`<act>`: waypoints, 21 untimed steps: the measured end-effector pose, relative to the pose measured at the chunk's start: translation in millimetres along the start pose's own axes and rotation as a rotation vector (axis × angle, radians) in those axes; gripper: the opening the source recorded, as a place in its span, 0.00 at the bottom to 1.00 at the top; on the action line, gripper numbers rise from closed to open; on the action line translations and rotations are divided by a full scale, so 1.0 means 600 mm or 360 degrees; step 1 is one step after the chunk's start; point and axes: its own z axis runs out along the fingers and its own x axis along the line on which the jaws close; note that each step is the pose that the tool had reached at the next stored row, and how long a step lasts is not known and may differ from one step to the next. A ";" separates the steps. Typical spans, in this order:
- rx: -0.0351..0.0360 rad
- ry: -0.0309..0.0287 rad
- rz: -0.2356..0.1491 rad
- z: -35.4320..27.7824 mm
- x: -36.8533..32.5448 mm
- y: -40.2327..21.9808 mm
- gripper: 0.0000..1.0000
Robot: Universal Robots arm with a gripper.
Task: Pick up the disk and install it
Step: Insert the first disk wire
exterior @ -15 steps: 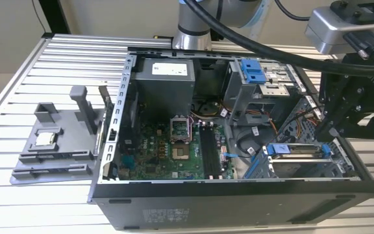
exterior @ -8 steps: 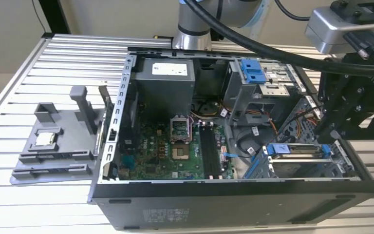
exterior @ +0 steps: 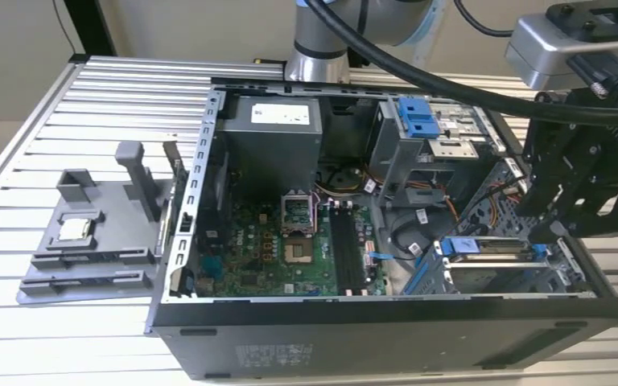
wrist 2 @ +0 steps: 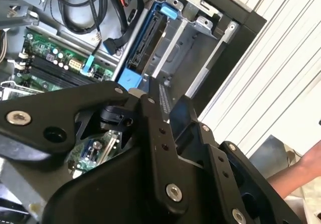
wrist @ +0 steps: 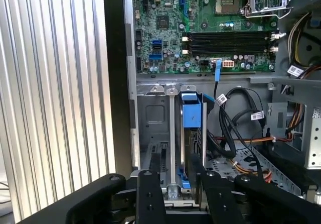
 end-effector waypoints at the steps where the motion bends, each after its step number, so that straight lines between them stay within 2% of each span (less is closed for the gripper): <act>1: 0.0000 0.00003 0.0003 0.001 -0.002 -0.002 1.00; 6: -0.0012 0.00072 0.0008 0.009 -0.010 -0.014 1.00; 9: -0.0012 0.00074 0.0009 0.013 -0.021 -0.018 1.00; 16: -0.0012 0.00189 0.0010 0.019 -0.048 -0.020 1.00; 21: -0.0011 0.00241 0.0013 0.024 -0.063 -0.025 1.00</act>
